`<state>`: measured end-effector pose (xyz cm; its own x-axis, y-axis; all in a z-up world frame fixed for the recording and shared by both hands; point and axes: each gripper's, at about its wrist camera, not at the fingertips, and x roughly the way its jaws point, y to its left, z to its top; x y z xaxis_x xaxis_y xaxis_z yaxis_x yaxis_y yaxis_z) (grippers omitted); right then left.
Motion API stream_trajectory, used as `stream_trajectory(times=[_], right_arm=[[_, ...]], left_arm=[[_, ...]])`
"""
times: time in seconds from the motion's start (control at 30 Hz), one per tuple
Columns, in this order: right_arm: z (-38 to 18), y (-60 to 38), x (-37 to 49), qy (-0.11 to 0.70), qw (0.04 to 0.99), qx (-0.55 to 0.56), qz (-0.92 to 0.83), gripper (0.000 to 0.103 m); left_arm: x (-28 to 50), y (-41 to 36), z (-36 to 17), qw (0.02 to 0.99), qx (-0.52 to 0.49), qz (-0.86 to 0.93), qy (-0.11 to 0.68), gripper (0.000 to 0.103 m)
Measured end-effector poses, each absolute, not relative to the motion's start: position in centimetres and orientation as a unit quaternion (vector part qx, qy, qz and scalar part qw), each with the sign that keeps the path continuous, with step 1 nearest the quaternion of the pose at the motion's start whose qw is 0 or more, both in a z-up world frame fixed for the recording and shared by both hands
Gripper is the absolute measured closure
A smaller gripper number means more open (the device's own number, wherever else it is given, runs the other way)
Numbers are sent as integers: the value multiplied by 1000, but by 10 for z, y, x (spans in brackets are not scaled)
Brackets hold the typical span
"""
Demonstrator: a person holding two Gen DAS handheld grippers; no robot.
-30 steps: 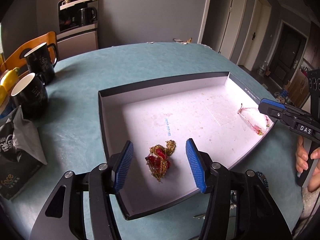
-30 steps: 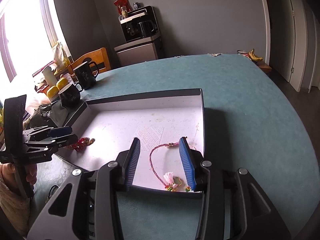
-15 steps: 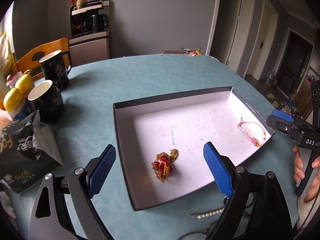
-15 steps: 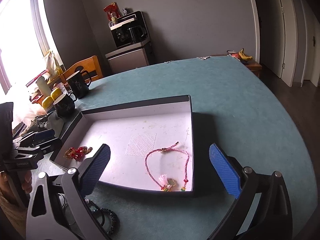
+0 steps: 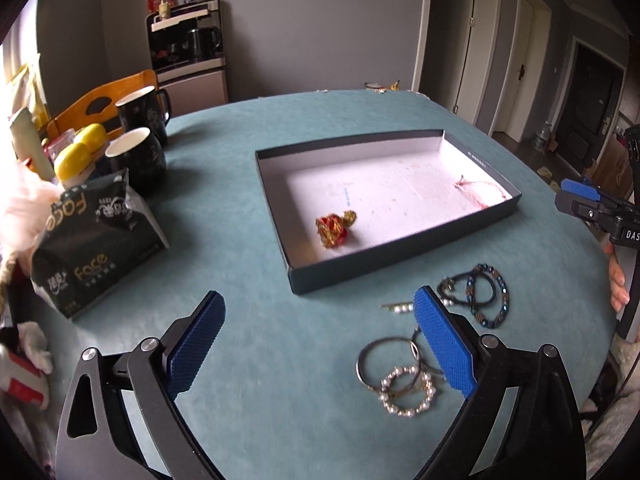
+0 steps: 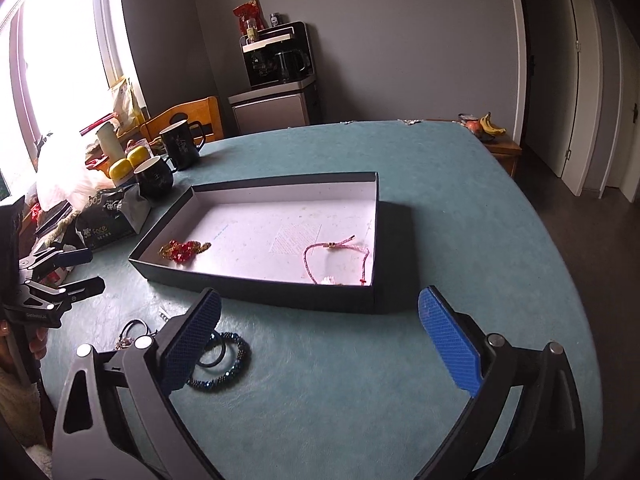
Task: Organize jewelry
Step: 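Move the left tool back over the silver bangles beside the box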
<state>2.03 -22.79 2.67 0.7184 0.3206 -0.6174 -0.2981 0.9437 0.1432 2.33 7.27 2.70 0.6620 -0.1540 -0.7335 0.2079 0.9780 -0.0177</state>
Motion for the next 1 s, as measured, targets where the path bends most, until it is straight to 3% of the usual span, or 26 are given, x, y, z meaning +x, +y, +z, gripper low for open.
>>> stream_trajectory(times=[0.63, 0.73, 0.8, 1.0], right_arm=[[-4, -195, -11, 371, 899, -30, 229, 5], [-5, -195, -10, 373, 899, -28, 230, 5], [-5, -196, -11, 372, 898, -29, 232, 5], [-4, -189, -13, 370, 896, -38, 243, 5]], left_arm=[[14, 43, -17, 878, 34, -156, 451, 10], [12, 40, -18, 876, 39, -165, 452, 19], [12, 36, -20, 873, 47, -167, 456, 33], [10, 35, -19, 875, 60, -168, 451, 50]])
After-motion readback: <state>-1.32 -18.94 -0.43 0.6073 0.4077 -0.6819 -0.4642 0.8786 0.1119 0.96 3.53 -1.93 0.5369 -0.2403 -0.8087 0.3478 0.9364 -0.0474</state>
